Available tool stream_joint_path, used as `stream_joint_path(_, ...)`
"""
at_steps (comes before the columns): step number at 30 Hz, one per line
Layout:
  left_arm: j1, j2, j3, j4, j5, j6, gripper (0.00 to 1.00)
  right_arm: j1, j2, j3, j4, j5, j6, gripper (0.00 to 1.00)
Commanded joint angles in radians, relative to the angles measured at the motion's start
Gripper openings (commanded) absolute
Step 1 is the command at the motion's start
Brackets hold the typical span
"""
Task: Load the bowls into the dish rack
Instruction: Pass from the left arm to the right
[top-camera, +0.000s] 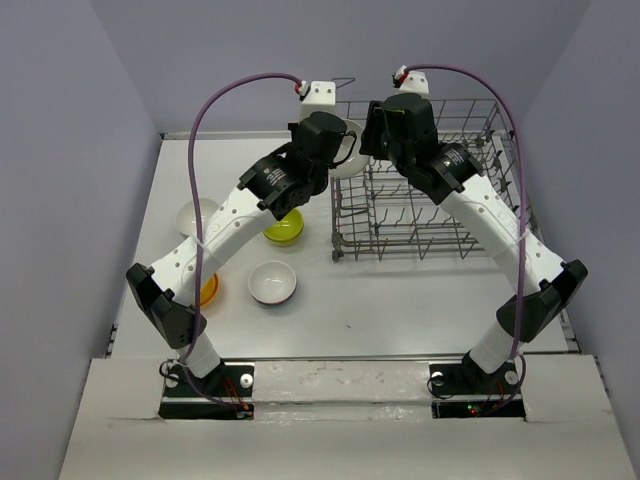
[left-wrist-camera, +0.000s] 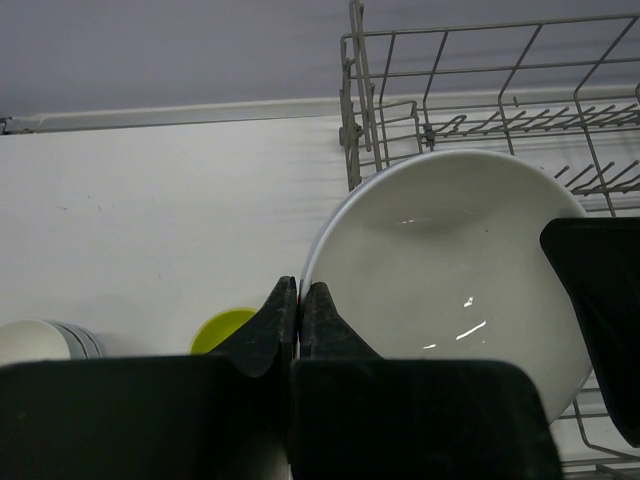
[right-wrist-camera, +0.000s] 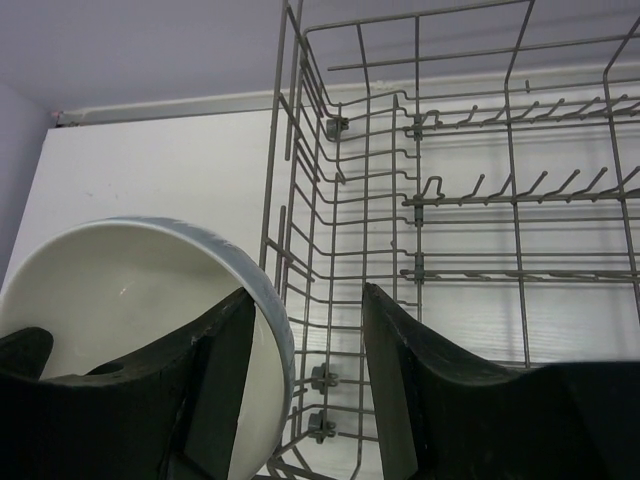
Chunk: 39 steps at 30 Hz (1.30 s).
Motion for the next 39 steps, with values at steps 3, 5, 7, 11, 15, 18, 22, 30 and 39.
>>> stream_joint_path(3, -0.006, -0.049, 0.005, 0.092, -0.040, -0.017, 0.00, 0.006, -0.025, 0.049, 0.038, 0.029, -0.020, 0.53)
stream_joint_path(5, -0.007, -0.046, 0.007, 0.097, -0.039, -0.018, 0.00, 0.006, -0.021, 0.048, 0.035, 0.025, -0.020, 0.52)
stream_joint_path(7, -0.007, -0.042, 0.014, 0.095, -0.037, -0.015, 0.00, 0.006, -0.023, 0.036, 0.035, 0.021, -0.016, 0.52)
stream_joint_path(11, -0.007, -0.033, 0.022, 0.092, -0.039, -0.012, 0.00, 0.006, -0.028, 0.016, 0.035, 0.008, -0.011, 0.46)
stream_joint_path(15, -0.009, -0.026, 0.022, 0.097, -0.042, -0.011, 0.00, 0.006, -0.037, -0.010, 0.034, -0.024, 0.001, 0.44)
stream_joint_path(18, -0.009, -0.023, 0.022, 0.100, -0.046, -0.011, 0.00, 0.006, -0.051, -0.040, 0.035, -0.038, 0.009, 0.43)
stream_joint_path(22, -0.007, -0.020, 0.022, 0.106, -0.049, -0.006, 0.00, 0.006, -0.067, -0.078, 0.035, -0.058, 0.015, 0.43)
stream_joint_path(30, -0.009, -0.011, 0.018, 0.098, -0.054, -0.008, 0.00, 0.006, -0.083, -0.070, 0.041, -0.060, 0.015, 0.42)
stream_joint_path(39, -0.009, 0.007, 0.017, 0.109, -0.053, -0.009, 0.00, 0.006, -0.078, -0.064, 0.028, -0.078, 0.018, 0.38)
